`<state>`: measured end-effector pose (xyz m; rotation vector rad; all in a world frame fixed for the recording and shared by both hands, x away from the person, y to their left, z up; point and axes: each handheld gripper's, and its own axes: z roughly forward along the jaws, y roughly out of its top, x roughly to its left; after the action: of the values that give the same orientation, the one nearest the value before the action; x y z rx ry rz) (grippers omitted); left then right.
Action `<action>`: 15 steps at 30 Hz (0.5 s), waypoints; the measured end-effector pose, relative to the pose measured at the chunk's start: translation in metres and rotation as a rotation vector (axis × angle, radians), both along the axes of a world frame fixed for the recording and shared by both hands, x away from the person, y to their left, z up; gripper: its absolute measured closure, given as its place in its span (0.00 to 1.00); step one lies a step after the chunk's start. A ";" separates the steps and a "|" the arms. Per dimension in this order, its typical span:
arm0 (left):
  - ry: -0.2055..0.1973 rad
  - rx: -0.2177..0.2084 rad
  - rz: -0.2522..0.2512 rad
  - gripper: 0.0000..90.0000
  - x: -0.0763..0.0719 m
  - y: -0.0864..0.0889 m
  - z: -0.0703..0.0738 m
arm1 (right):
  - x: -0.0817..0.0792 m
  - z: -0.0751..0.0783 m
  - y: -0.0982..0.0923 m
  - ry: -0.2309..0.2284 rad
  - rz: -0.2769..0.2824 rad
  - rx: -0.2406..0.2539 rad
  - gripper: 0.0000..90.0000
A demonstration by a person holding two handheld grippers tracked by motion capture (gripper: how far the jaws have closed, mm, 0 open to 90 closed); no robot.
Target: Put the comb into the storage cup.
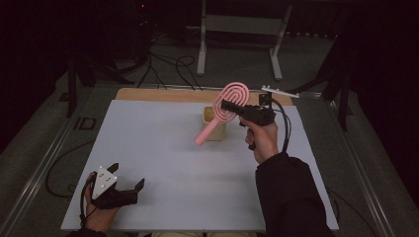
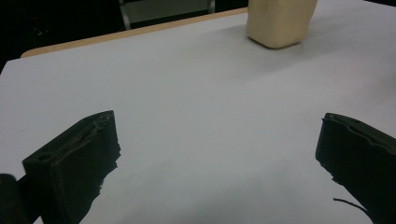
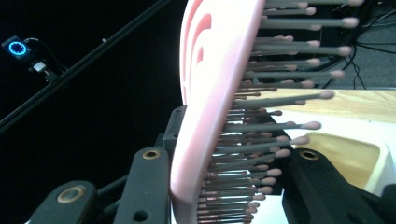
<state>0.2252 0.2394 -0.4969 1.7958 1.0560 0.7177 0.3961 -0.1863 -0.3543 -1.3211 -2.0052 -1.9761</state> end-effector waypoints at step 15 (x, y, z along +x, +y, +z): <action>-0.021 -0.004 0.014 0.01 0.001 0.003 -0.003 | 0.010 0.008 0.008 -0.011 -0.027 0.037 0.71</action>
<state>0.2261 0.2425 -0.5002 1.7749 1.0570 0.7409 0.4063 -0.1786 -0.3465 -1.3394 -1.9557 -2.0256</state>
